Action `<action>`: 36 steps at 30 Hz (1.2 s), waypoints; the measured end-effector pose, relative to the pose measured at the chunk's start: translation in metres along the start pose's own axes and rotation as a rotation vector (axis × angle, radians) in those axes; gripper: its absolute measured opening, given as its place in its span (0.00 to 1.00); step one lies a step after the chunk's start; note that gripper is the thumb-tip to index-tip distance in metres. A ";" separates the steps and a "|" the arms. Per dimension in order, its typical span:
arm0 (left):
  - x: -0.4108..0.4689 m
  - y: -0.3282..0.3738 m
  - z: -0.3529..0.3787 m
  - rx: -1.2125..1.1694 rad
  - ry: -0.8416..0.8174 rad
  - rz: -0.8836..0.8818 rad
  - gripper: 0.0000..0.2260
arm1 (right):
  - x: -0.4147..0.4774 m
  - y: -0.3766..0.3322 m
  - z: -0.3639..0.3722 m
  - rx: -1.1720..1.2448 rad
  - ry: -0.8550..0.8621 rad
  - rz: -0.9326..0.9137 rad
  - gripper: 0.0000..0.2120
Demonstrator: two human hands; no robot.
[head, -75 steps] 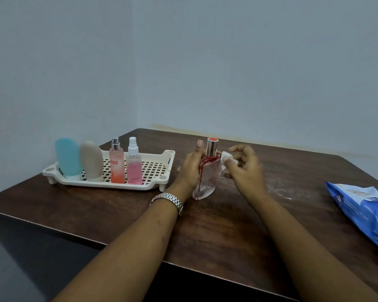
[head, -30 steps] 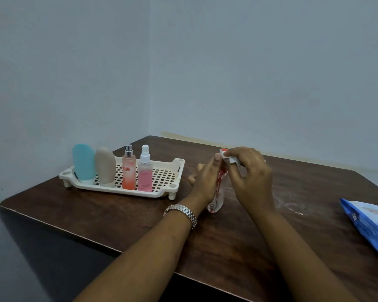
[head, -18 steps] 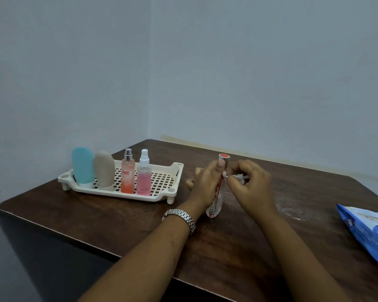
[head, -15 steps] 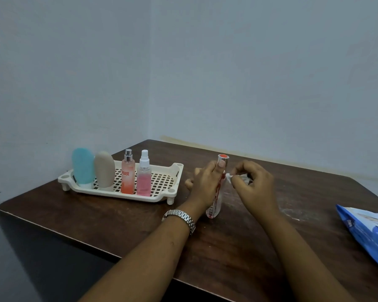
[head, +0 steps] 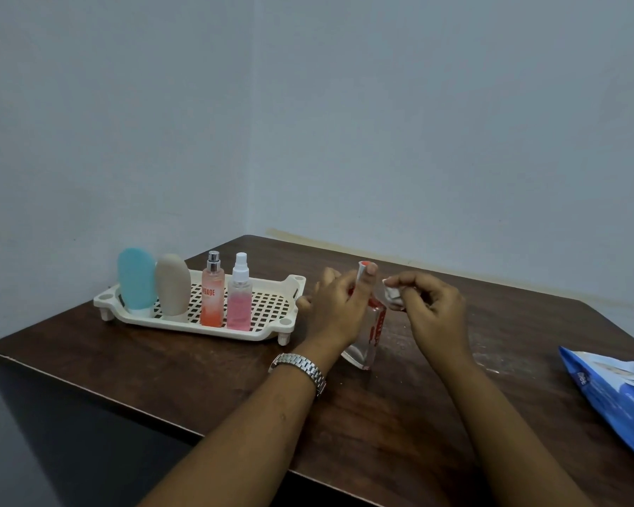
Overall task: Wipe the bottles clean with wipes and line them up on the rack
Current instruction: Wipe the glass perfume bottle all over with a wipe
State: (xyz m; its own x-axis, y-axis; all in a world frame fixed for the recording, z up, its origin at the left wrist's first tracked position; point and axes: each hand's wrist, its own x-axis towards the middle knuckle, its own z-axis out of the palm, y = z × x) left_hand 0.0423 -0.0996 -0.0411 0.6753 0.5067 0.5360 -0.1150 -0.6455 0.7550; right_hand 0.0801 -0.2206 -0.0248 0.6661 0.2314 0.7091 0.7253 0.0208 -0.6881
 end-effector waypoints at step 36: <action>0.006 0.010 -0.019 -0.850 -0.334 -0.053 0.18 | -0.006 -0.002 -0.001 -0.508 -0.059 -0.522 0.09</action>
State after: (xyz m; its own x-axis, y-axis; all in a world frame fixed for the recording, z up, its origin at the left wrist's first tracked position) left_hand 0.0316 -0.0926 -0.0232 0.8555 0.2460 0.4556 -0.4861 0.0788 0.8703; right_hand 0.0749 -0.2230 -0.0274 0.2118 0.3672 0.9057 0.9465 -0.3079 -0.0965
